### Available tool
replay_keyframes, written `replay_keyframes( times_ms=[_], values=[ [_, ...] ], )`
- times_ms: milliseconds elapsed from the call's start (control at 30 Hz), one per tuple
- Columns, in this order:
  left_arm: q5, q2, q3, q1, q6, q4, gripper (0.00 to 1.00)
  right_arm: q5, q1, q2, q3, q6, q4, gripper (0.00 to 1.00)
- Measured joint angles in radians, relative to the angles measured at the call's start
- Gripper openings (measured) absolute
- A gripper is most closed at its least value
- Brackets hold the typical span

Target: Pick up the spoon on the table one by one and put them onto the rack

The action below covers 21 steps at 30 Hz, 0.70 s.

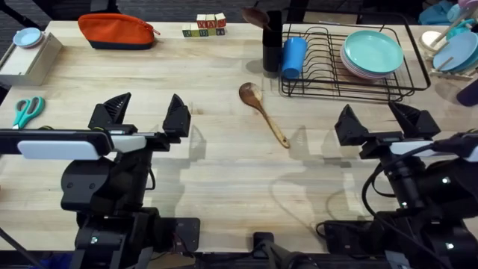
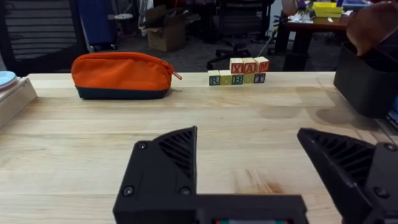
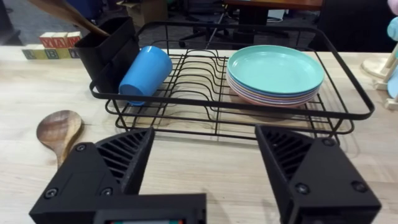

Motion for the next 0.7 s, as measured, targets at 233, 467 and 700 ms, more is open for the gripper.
replay_keyframes(
  times_ms=[233, 467, 700],
  values=[
    [0.007, 0.000, 0.000, -0.004, 0.000, 0.000, 0.993, 0.000, 0.000, 0.001, 0.000, 0.000, -0.005, 0.992],
    [0.008, 0.000, 0.000, -0.004, 0.000, 0.001, 0.993, 0.001, 0.000, 0.001, 0.000, 0.000, -0.002, 0.992],
    [0.029, 0.000, 0.040, -0.004, 0.000, -0.080, 0.994, -0.001, 0.000, 0.001, 0.036, 0.000, -0.085, 0.992]
  ],
)
